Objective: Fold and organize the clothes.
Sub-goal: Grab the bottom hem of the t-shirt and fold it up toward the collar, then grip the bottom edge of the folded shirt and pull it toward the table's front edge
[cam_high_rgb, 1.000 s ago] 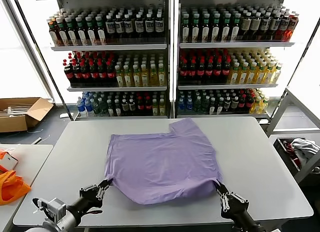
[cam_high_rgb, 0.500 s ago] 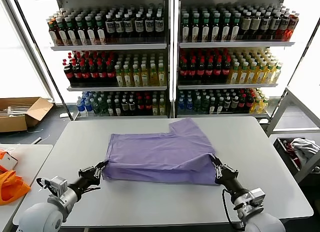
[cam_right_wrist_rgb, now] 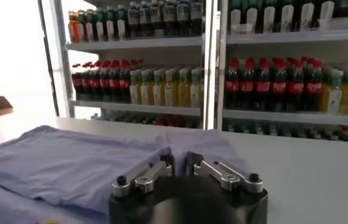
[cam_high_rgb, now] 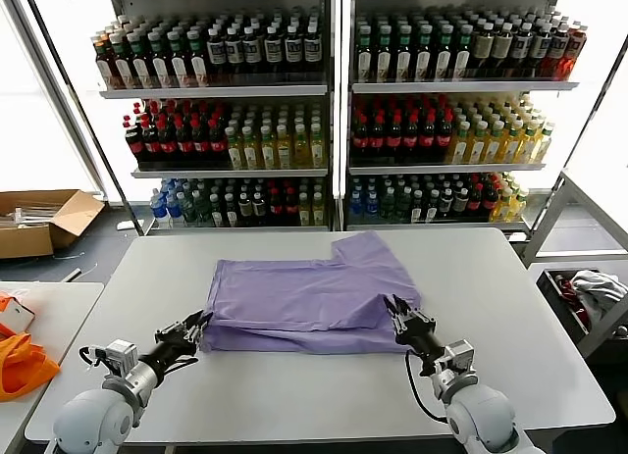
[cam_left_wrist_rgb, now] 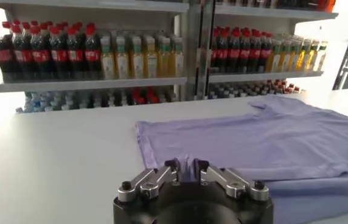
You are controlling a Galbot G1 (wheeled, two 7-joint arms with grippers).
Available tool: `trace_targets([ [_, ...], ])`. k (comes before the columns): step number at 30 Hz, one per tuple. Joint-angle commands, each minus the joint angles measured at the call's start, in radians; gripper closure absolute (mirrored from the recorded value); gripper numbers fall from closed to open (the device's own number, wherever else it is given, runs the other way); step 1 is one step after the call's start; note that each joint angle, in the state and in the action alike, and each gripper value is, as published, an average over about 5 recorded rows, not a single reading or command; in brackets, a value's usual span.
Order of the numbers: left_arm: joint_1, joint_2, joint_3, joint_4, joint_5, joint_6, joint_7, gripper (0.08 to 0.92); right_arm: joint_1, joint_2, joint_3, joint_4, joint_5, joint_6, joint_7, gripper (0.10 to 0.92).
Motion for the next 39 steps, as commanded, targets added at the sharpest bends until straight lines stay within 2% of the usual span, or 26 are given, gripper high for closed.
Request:
trace_targets([
  [1, 0.042, -0.009, -0.052, -0.028, 0.001, -0.014, -0.021, 0.621, -0.068, -0.006, 0.066, 0.042, -0.026, -0.028, 0.020, 0.561],
  [7, 0.117, -0.032, -0.050, -0.044, 0.016, -0.019, -0.032, 0.448, -0.184, -0.016, 0.130, 0.114, -0.018, -0.099, 0.091, 0.396],
  [13, 0.131, -0.059, -0.016, -0.035, 0.026, -0.015, -0.045, 0.275, -0.203, 0.003, 0.124, 0.126, 0.016, -0.171, 0.135, 0.238],
  [17, 0.103, -0.064, 0.005, -0.005, 0.020, -0.007, -0.055, 0.196, -0.195, 0.013, 0.107, 0.119, 0.037, -0.203, 0.147, 0.205],
  [20, 0.080, -0.064, 0.018, 0.013, 0.008, -0.003, -0.058, 0.180, -0.182, 0.019, 0.095, 0.110, 0.057, -0.217, 0.156, 0.243],
  [25, 0.056, -0.065, 0.040, 0.032, -0.001, -0.001, -0.053, 0.203, -0.170, 0.019, 0.086, 0.115, 0.087, -0.228, 0.164, 0.387],
  [39, 0.085, -0.047, 0.029, 0.034, -0.008, -0.003, -0.039, 0.597, -0.190, 0.019, 0.084, 0.138, 0.112, -0.243, 0.169, 0.786],
])
